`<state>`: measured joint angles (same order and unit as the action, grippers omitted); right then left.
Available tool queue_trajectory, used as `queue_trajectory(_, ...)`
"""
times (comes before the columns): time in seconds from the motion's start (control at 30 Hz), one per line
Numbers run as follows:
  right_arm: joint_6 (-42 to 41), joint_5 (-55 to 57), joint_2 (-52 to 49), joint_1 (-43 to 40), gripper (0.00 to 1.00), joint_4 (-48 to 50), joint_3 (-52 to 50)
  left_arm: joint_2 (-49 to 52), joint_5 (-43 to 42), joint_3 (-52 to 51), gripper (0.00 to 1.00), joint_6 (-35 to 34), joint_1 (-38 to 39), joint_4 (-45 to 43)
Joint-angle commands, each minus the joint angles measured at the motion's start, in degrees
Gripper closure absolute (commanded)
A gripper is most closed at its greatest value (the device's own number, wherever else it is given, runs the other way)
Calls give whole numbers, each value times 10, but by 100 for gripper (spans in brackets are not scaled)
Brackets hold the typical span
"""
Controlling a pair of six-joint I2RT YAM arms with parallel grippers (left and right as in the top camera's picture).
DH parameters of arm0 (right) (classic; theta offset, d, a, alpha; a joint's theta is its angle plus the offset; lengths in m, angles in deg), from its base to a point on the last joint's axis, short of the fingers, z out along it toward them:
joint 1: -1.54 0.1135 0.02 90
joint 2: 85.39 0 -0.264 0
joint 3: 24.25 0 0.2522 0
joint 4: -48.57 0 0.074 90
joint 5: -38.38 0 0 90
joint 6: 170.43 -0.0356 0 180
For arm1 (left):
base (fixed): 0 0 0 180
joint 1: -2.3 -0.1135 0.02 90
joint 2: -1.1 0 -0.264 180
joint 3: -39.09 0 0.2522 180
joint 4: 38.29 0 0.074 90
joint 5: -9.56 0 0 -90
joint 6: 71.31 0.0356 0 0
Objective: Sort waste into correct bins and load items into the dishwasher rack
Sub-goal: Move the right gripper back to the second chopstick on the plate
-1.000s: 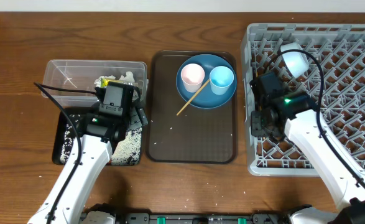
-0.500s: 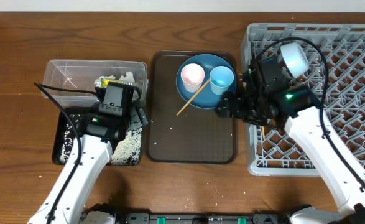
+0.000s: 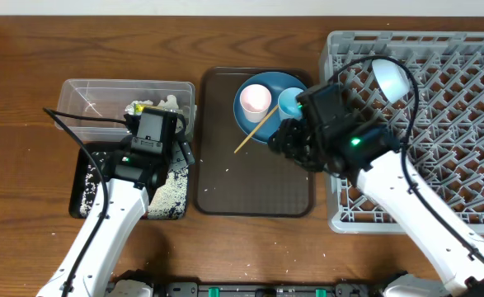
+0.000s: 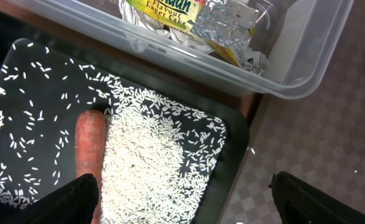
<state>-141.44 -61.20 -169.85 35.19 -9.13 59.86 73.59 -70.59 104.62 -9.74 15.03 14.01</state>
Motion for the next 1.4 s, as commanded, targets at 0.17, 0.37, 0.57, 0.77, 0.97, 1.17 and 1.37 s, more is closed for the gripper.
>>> queue_trajectory(0.17,-85,98,-49,57,45,88,8,-7,13,-2,9,7,-3,0)
queue_trajectory(0.37,-106,69,-103,57,46,125,8,-7,13,-2,9,7,-3,-1)
queue_trajectory(0.57,-116,55,-150,57,46,160,8,-7,13,-2,9,-4,-3,-1)
queue_trajectory(0.77,-136,36,-190,57,46,199,8,-7,13,-2,9,-4,-3,-1)
queue_trajectory(0.97,-140,29,-210,59,47,204,8,-7,13,-2,9,-4,-3,-2)
queue_trajectory(1.17,-139,33,-213,59,51,208,8,-7,13,-2,9,-4,-3,-2)
queue_trajectory(1.37,-140,40,-216,64,52,209,8,-7,13,-2,9,-4,-3,-2)
